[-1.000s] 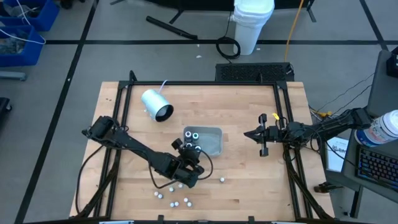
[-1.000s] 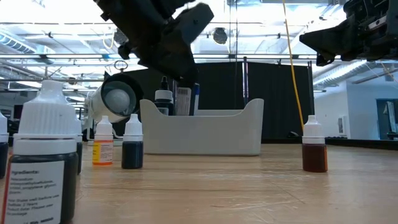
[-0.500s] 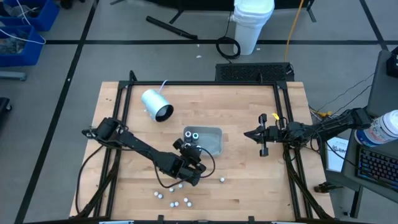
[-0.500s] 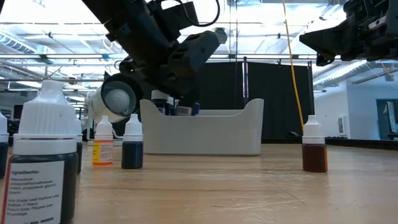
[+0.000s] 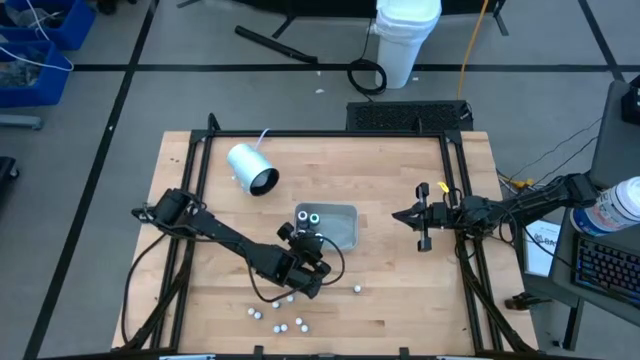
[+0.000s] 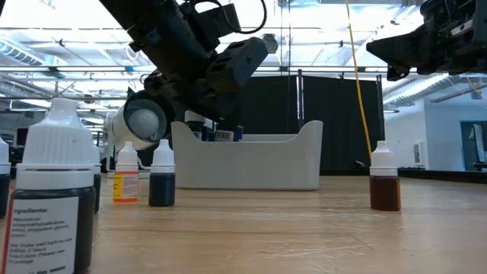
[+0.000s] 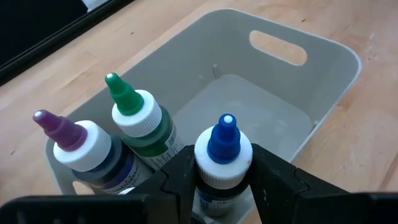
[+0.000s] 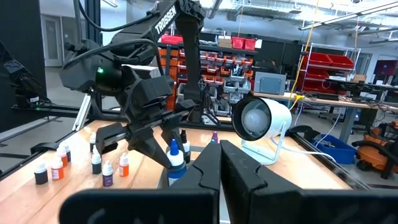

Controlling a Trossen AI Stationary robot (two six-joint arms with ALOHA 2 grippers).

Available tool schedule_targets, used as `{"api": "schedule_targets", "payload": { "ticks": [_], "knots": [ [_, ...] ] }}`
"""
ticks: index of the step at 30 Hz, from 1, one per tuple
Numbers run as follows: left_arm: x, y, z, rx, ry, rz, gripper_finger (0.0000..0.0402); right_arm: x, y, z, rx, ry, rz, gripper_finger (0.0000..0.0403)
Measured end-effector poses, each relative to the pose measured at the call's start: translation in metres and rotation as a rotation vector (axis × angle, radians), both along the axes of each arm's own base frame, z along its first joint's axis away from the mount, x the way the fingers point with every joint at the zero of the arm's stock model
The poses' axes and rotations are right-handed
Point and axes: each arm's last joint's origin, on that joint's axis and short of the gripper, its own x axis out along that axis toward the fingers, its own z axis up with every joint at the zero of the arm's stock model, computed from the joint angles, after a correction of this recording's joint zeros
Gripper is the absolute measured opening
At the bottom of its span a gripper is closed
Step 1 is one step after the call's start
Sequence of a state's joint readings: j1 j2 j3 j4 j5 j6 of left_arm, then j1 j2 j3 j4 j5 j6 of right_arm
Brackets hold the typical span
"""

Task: Pick & Place food coloring
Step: Put the big blue food coloring bottle into the gray bin, then put the small orange food coloring bottle into the gray bin

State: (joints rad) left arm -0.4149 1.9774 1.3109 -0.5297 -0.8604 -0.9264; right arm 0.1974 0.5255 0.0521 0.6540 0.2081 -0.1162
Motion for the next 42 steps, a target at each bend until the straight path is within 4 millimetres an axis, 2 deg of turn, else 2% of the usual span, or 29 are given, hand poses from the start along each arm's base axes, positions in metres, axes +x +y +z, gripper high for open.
{"api": "schedule_targets", "payload": {
  "ticks": [14, 24, 30, 36, 42],
  "knots": [
    [-0.001, -0.001, 0.0, -0.003, 0.015, -0.014, 0.0136, 0.0, 0.0, 0.0, 0.0, 0.0, 0.0, 0.0],
    [-0.002, -0.005, -0.001, 0.006, 0.029, -0.034, 0.0203, 0.0, 0.0, 0.0, 0.0, 0.0, 0.0, 0.0],
    [-0.001, -0.006, 0.0, 0.012, 0.04, -0.058, 0.0211, 0.0, 0.0, 0.0, 0.0, 0.0, 0.0, 0.0],
    [0.001, -0.011, 0.012, -0.005, 0.046, -0.1, 0.0212, 0.0, 0.0, 0.0, 0.0, 0.0, 0.0, 0.0],
    [-0.009, -0.015, 0.036, 0.02, 0.059, -0.091, 0.0212, 0.0, 0.0, 0.0, 0.0, 0.0, 0.0, 0.0]
  ]
}}
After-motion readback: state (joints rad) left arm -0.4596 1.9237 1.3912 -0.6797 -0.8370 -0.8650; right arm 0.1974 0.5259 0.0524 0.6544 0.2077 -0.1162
